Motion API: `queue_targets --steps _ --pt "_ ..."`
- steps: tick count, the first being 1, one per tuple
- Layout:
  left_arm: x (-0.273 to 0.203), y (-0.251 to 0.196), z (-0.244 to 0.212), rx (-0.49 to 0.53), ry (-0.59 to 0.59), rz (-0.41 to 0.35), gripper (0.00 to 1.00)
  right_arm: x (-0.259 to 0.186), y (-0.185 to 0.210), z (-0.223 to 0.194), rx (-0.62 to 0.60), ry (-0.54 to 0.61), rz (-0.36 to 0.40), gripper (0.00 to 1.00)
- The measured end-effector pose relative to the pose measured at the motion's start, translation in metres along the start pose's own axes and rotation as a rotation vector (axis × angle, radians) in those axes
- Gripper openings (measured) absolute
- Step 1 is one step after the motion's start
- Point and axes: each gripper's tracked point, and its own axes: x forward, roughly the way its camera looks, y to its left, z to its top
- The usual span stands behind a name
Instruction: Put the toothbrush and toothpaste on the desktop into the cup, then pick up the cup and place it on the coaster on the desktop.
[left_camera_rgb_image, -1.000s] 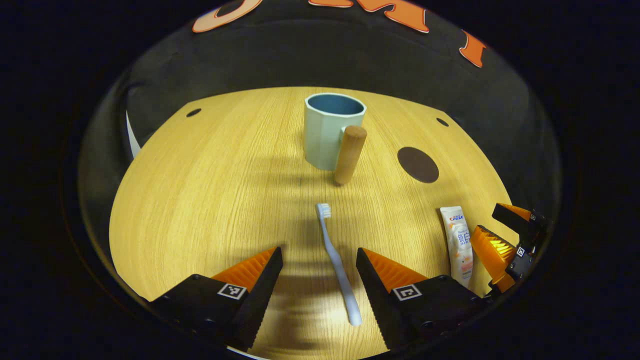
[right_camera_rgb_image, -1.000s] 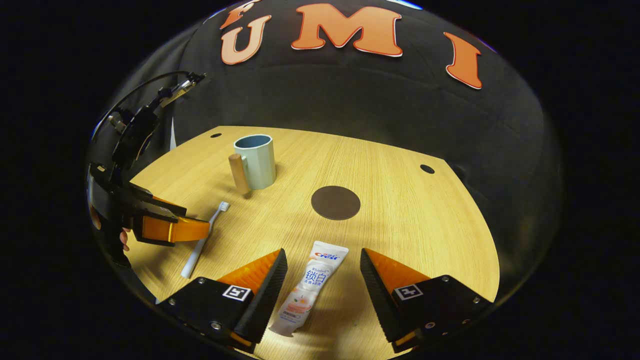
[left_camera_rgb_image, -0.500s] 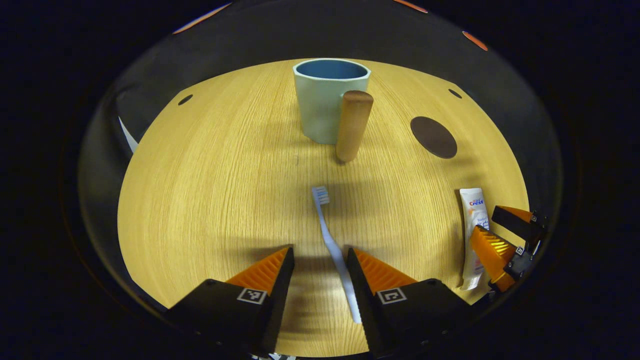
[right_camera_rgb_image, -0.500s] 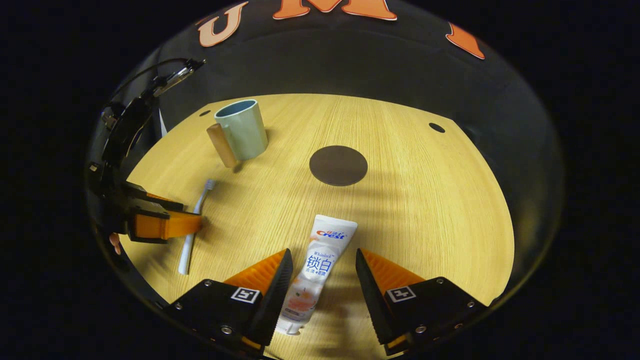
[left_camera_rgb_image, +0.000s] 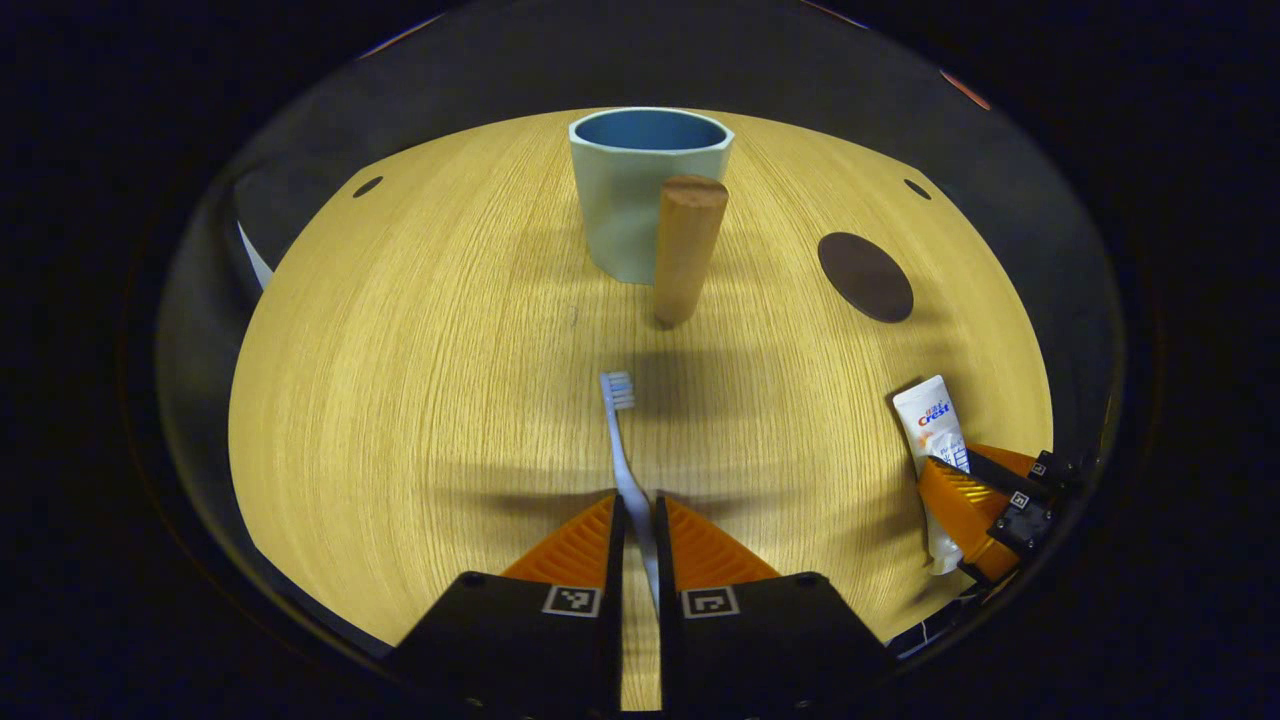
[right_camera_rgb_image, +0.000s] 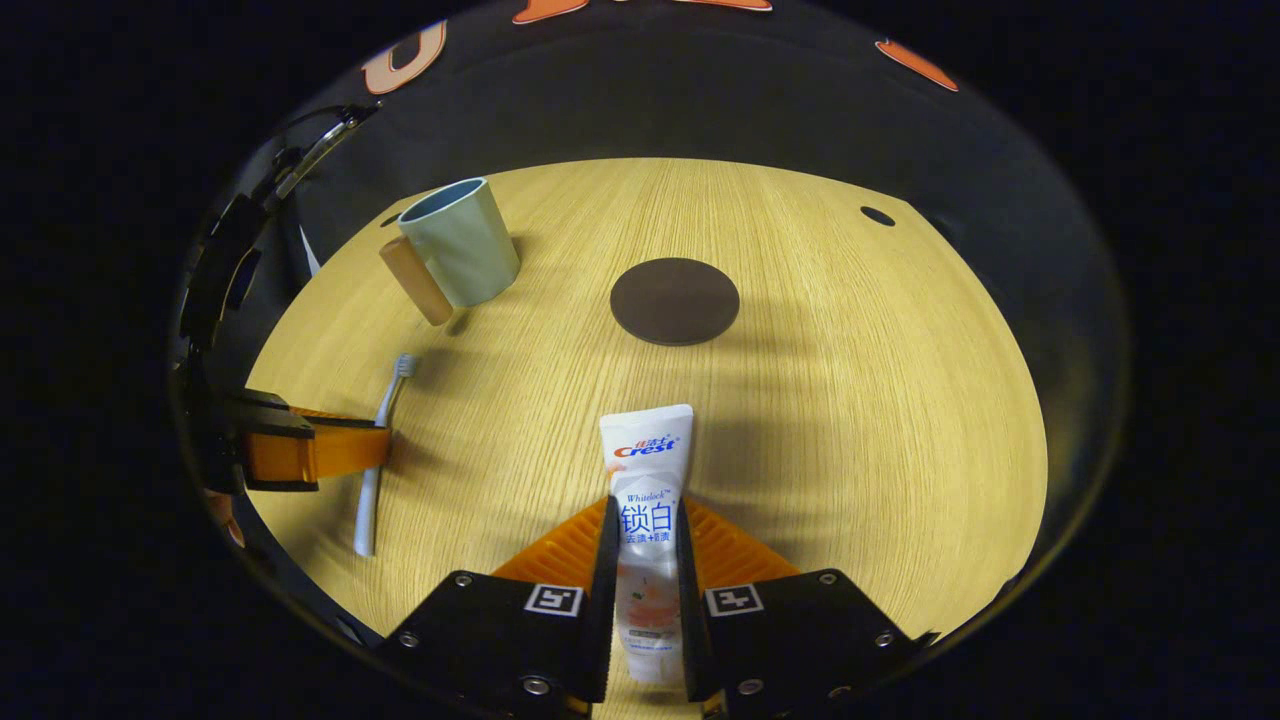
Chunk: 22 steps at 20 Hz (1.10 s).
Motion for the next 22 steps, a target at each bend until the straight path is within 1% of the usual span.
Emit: queue_targets --steps 1,2,4,5,6,10,13,17,19,22 --pt "0.001 -0.004 0.006 0.013 -0.029 -0.030 0.11 0.000 -0.002 0.000 0.015 -0.010 -0.003 0.29" --pt "-0.001 -0.001 0.000 0.033 -0.069 -0.047 0.11 -0.002 -0.004 0.002 0.021 -0.022 -0.010 0.26" --pt "-0.004 0.004 0.007 0.058 -0.112 -0.056 0.11 -0.001 -0.005 0.004 0.007 -0.042 -0.009 0.23" --pt "-0.007 0.004 0.011 0.059 -0.128 -0.061 0.07 0.000 -0.005 0.005 -0.001 -0.050 -0.007 0.22" --pt "0.001 0.000 0.012 0.061 -0.140 -0.068 0.07 -0.001 -0.005 0.006 -0.013 -0.060 -0.005 0.22" --pt "-0.001 0.002 0.023 0.058 -0.206 -0.070 0.07 -0.006 -0.005 0.011 -0.053 -0.120 0.008 0.22" --pt "-0.013 0.010 0.035 0.066 -0.277 -0.074 0.07 -0.017 -0.004 0.017 -0.038 -0.169 0.030 0.22" --pt "-0.023 0.032 0.044 0.087 -0.403 -0.066 0.07 -0.036 -0.009 0.033 -0.003 -0.254 0.051 0.22" --pt "-0.030 0.042 0.053 0.093 -0.485 -0.061 0.07 -0.040 -0.009 0.038 0.006 -0.285 0.065 0.22" --pt "-0.043 0.044 0.067 0.100 -0.616 -0.059 0.07 -0.044 -0.010 0.045 0.012 -0.321 0.069 0.21"
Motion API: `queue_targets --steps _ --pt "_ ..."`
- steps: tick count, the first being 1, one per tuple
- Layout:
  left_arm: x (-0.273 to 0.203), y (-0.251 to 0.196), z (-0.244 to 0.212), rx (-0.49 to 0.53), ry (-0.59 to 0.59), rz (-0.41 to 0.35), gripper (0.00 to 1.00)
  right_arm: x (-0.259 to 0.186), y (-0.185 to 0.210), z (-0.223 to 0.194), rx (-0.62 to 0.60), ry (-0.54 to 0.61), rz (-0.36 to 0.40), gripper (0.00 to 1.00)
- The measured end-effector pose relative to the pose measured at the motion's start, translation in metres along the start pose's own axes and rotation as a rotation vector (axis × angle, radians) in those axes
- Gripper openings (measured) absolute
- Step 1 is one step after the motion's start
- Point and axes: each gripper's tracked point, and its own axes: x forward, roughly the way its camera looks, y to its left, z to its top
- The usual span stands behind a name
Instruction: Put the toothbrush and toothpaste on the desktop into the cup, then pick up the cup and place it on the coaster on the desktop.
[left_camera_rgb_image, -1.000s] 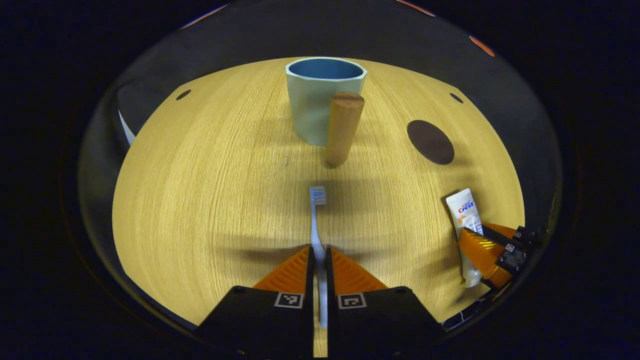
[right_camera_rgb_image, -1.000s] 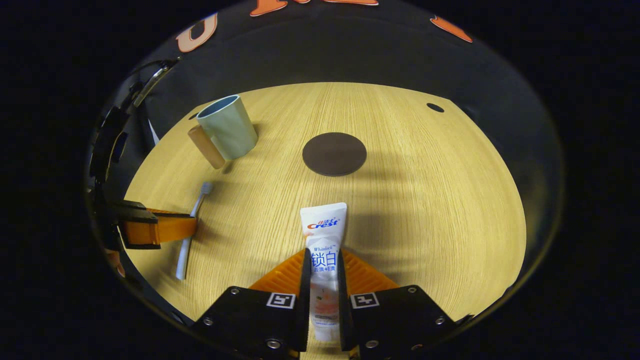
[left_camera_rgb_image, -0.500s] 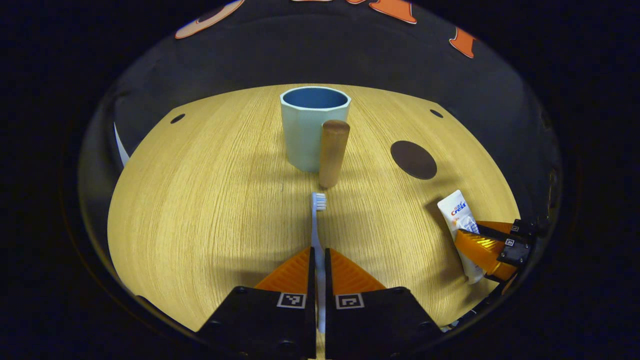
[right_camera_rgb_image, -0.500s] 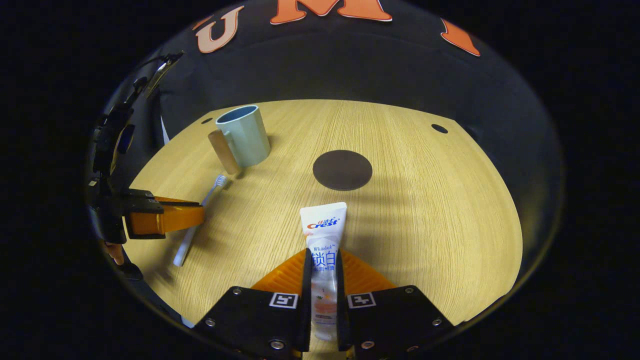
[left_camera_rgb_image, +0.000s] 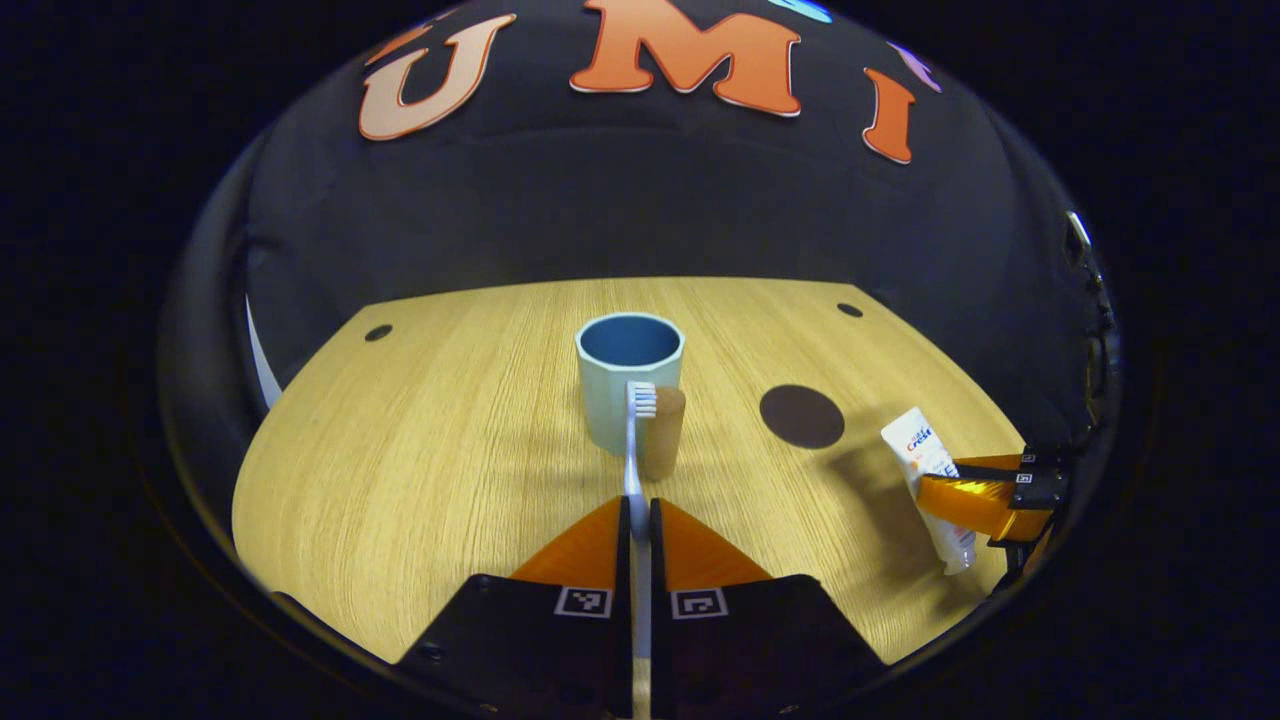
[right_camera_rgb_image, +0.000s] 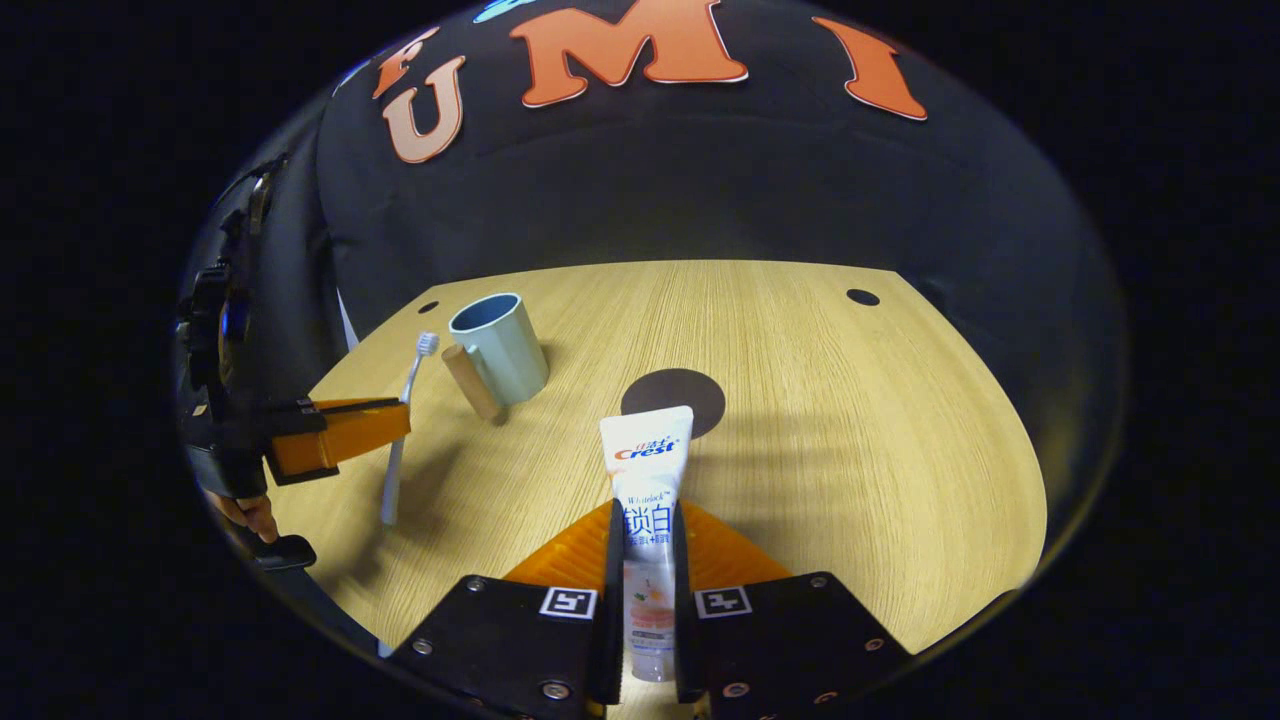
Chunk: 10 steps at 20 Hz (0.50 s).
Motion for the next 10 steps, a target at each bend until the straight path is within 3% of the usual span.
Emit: queue_targets --steps 5,8,10 --pt "-0.006 0.013 0.032 0.009 -0.227 0.036 0.06 -0.012 -0.007 0.019 -0.013 -0.071 -0.008 0.22" --pt "-0.015 0.025 0.046 -0.001 -0.288 0.037 0.06 -0.014 -0.008 0.024 -0.027 -0.089 -0.023 0.21" --pt "-0.013 0.024 0.041 -0.011 -0.266 0.031 0.06 -0.012 -0.009 0.022 -0.024 -0.081 -0.022 0.21"
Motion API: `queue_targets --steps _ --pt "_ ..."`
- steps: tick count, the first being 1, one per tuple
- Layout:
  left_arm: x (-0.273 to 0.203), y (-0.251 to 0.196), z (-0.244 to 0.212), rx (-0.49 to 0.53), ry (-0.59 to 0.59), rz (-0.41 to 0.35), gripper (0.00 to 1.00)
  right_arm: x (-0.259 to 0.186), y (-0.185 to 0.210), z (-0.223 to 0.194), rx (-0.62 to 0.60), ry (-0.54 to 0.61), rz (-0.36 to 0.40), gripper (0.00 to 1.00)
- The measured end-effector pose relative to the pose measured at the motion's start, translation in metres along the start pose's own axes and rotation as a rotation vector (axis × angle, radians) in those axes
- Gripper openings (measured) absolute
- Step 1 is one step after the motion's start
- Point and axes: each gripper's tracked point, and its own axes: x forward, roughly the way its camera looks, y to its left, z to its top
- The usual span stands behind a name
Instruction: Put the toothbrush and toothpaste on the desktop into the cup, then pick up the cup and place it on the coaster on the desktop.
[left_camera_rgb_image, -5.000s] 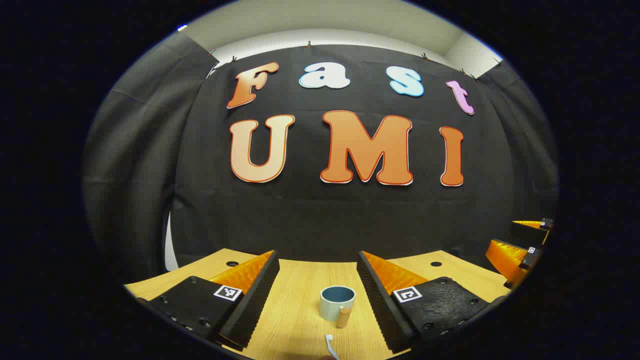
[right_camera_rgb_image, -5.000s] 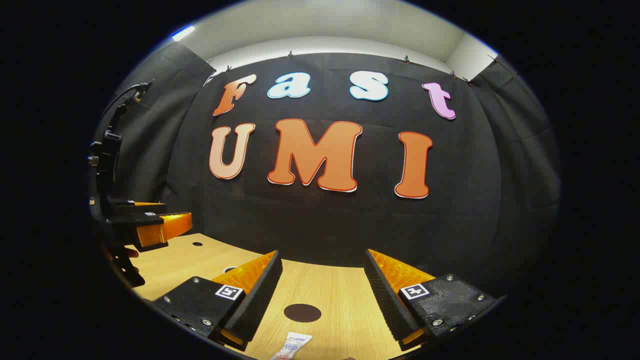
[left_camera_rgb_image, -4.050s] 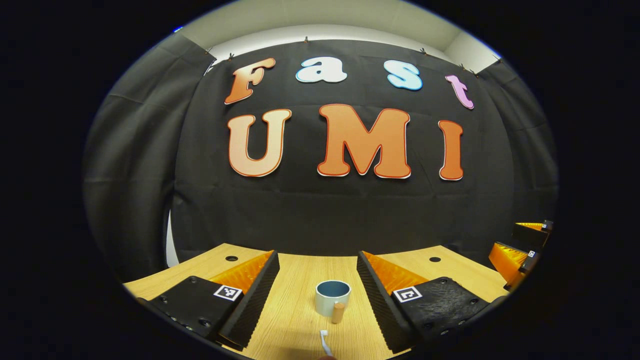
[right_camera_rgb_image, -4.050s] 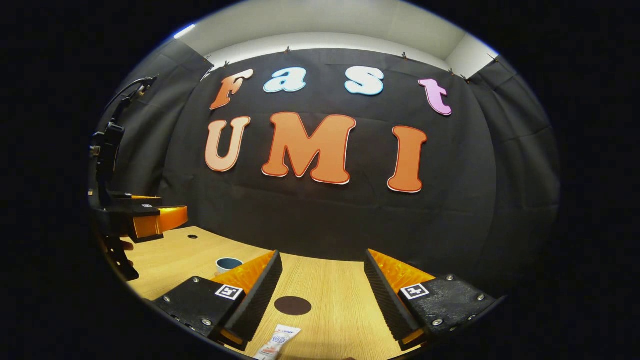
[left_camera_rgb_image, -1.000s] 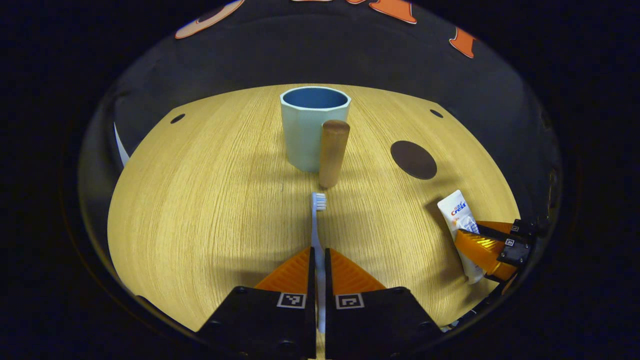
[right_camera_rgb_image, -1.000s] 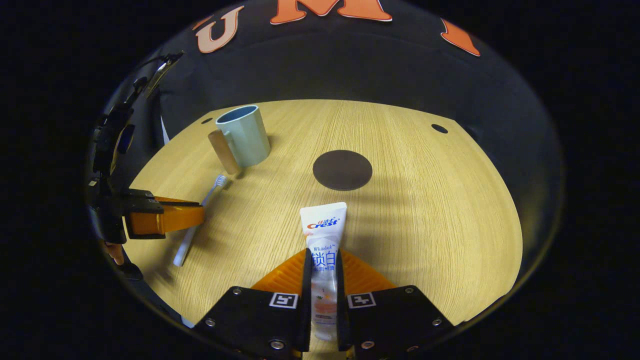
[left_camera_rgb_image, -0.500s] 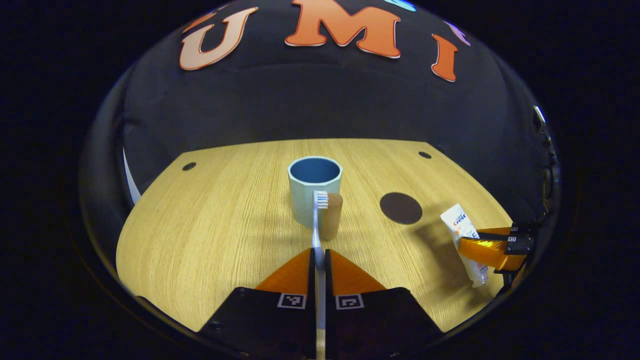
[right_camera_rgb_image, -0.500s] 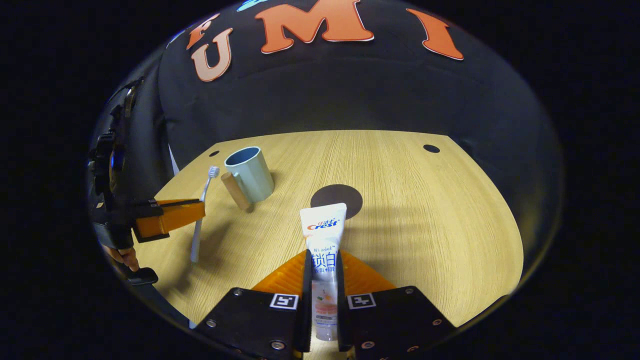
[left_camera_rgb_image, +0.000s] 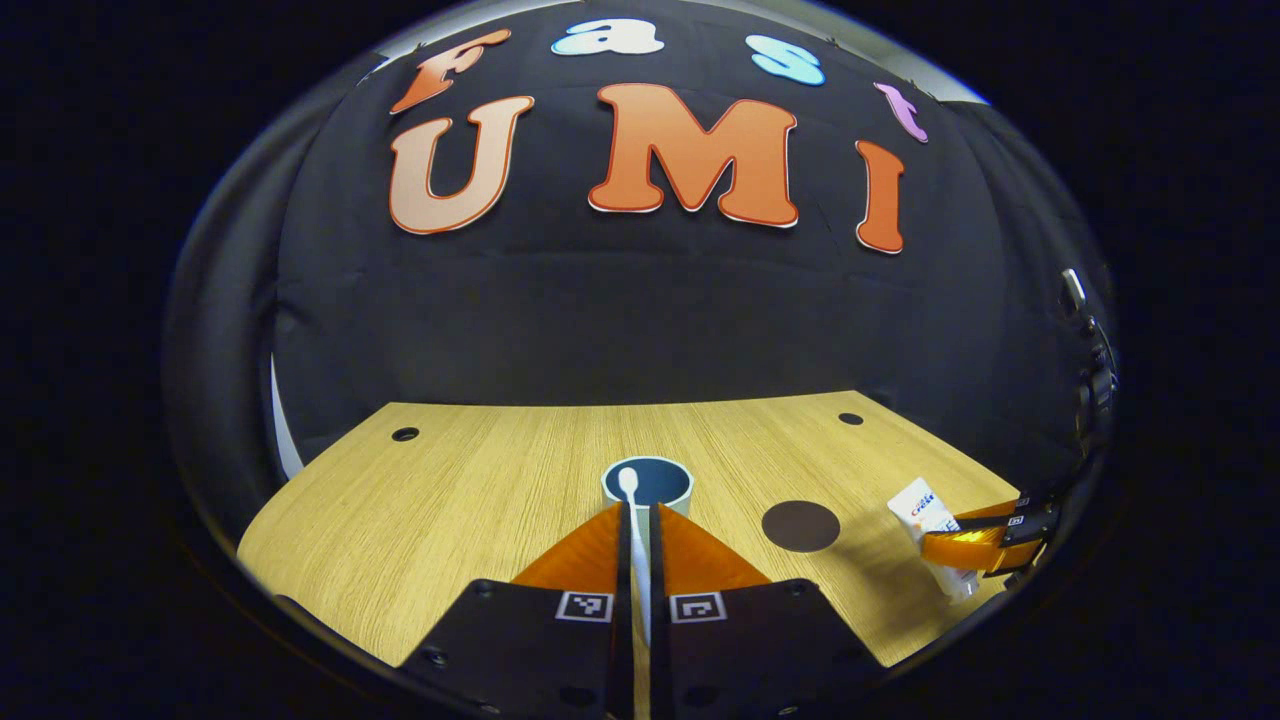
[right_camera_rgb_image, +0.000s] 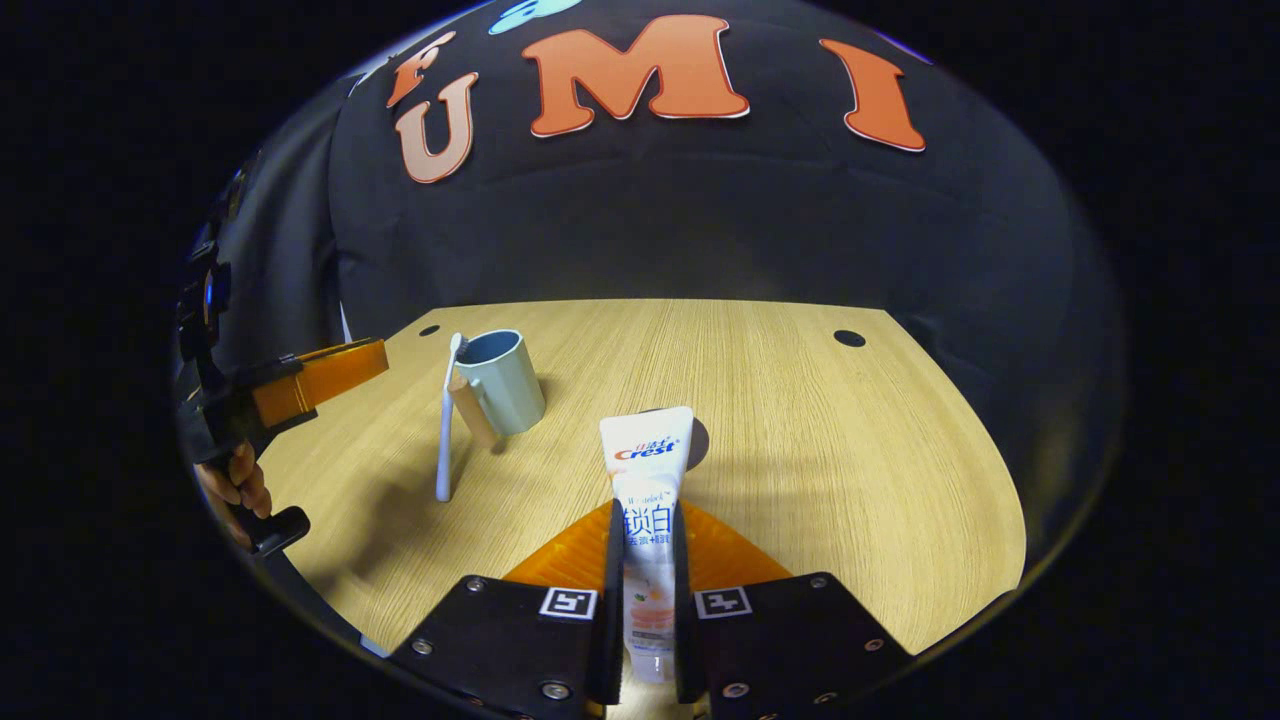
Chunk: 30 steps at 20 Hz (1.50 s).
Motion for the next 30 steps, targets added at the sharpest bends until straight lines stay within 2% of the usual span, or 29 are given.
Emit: queue_targets --steps 4,6,10,12,13,15,20,21,25,28,30 --pt "0.012 0.002 -0.025 -0.035 0.082 -0.009 0.06 0.001 0.000 0.001 -0.006 0.001 0.002 0.21" --pt "0.014 0.010 -0.033 -0.046 0.113 0.002 0.11 0.001 0.001 -0.001 -0.001 0.011 0.008 0.21" --pt "0.018 0.017 -0.042 -0.060 0.158 0.011 0.46 0.001 0.000 -0.001 -0.003 0.014 0.004 0.21" --pt "0.025 0.021 -0.060 -0.074 0.214 0.024 0.52 0.001 0.000 -0.002 -0.002 0.016 0.004 0.21" --pt "0.027 0.024 -0.069 -0.088 0.249 0.036 0.46 0.002 0.000 -0.002 -0.002 0.017 0.001 0.21" --pt "0.034 0.033 -0.084 -0.098 0.304 0.074 0.56 0.001 -0.001 -0.003 -0.004 0.020 -0.003 0.21" --pt "0.051 0.044 -0.112 -0.086 0.405 0.140 0.55 0.001 0.000 -0.003 -0.006 0.018 0.000 0.21" --pt "0.054 0.046 -0.114 -0.082 0.422 0.153 0.63 0.001 0.000 -0.003 -0.004 0.017 0.000 0.21" --pt "0.063 0.053 -0.126 -0.119 0.500 0.190 0.64 0.001 -0.001 -0.004 0.007 0.011 0.000 0.21" --pt "0.065 0.059 -0.129 -0.140 0.533 0.207 0.60 0.000 -0.005 -0.005 0.022 0.011 -0.007 0.21" --pt "0.070 0.061 -0.131 -0.147 0.543 0.218 0.50 0.000 -0.007 -0.006 0.028 0.013 -0.008 0.21"
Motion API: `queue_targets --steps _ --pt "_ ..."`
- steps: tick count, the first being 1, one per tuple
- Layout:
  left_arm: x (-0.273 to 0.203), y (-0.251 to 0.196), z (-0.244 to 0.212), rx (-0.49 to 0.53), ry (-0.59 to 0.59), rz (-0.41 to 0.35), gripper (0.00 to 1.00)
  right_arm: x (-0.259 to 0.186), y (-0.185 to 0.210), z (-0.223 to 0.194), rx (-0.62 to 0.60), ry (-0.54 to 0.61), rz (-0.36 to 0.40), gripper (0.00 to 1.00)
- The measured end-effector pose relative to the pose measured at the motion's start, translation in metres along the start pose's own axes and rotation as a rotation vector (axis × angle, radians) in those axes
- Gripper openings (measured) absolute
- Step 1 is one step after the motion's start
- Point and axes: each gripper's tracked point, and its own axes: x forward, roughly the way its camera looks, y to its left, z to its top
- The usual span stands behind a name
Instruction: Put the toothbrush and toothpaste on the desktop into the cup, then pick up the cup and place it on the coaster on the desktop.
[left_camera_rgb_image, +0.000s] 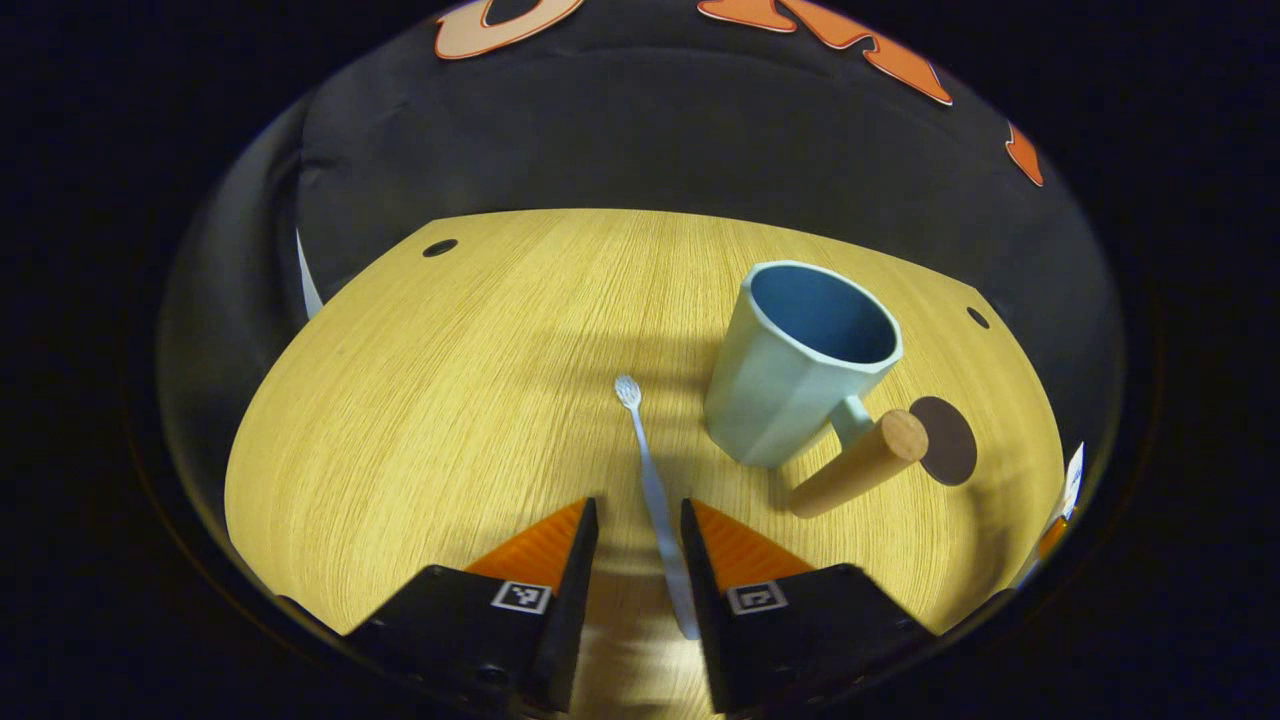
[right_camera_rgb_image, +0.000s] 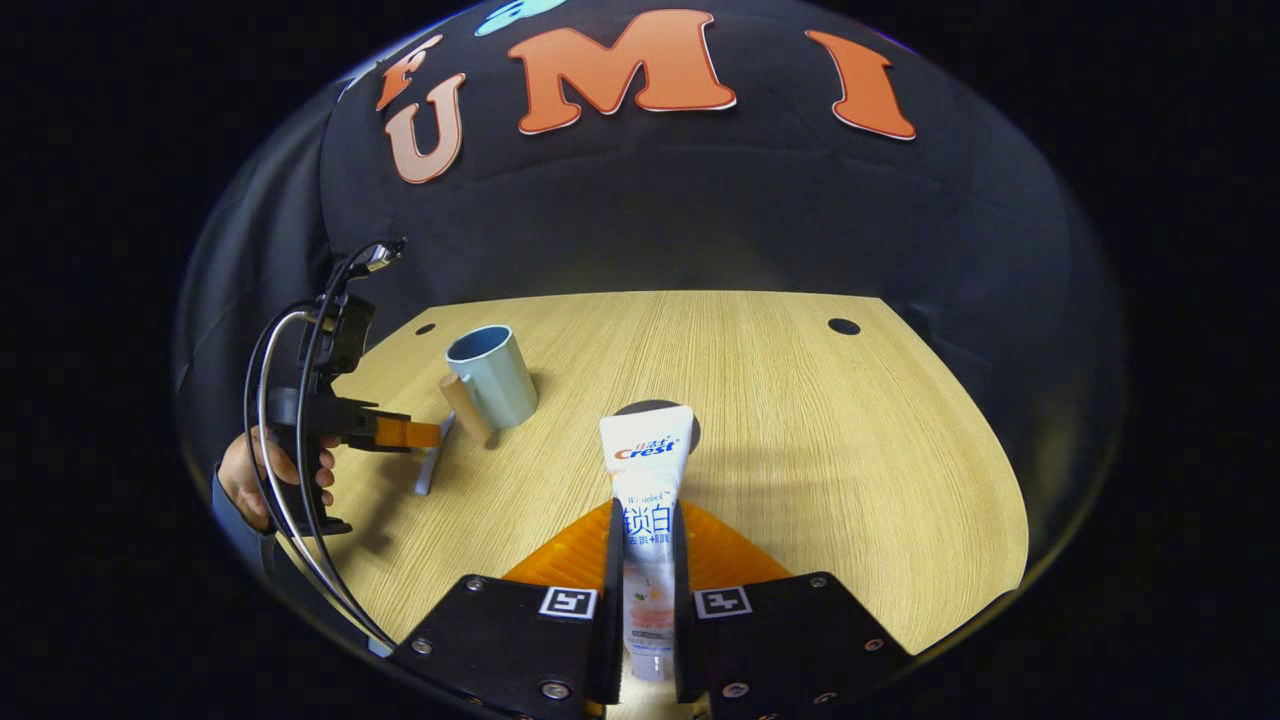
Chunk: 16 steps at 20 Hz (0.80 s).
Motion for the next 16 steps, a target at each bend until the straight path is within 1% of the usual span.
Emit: queue_targets --steps 1,2,3,4,5,7,9,11,16 --pt "0.001 0.001 -0.002 -0.004 0.016 0.000 0.31 0.000 0.000 -0.001 0.002 0.001 0.003 0.21" --pt "0.003 0.005 -0.007 -0.003 0.040 0.015 0.26 0.000 0.000 -0.002 0.002 0.003 0.004 0.21" --pt "0.000 0.003 0.002 -0.005 0.010 -0.007 0.24 0.002 0.000 -0.002 0.002 0.004 0.004 0.22" --pt "0.005 0.005 0.001 -0.003 0.019 -0.002 0.19 0.003 0.000 -0.003 0.000 0.006 0.005 0.22" --pt "0.007 0.002 0.002 -0.004 0.007 -0.013 0.11 0.003 0.000 -0.004 0.000 0.008 0.004 0.21" --pt "0.006 0.001 -0.001 -0.008 0.005 -0.027 0.06 0.004 0.001 -0.006 0.002 0.008 0.007 0.21" --pt "0.003 0.000 0.001 -0.021 -0.010 -0.046 0.04 0.004 0.001 -0.006 0.008 0.009 0.011 0.21" --pt "0.003 -0.006 -0.001 -0.041 -0.022 -0.086 0.02 0.005 0.002 -0.009 0.020 0.014 0.018 0.22" --pt "-0.004 0.008 0.009 -0.050 -0.079 -0.072 0.03 0.005 0.002 -0.010 0.019 0.015 0.019 0.21"
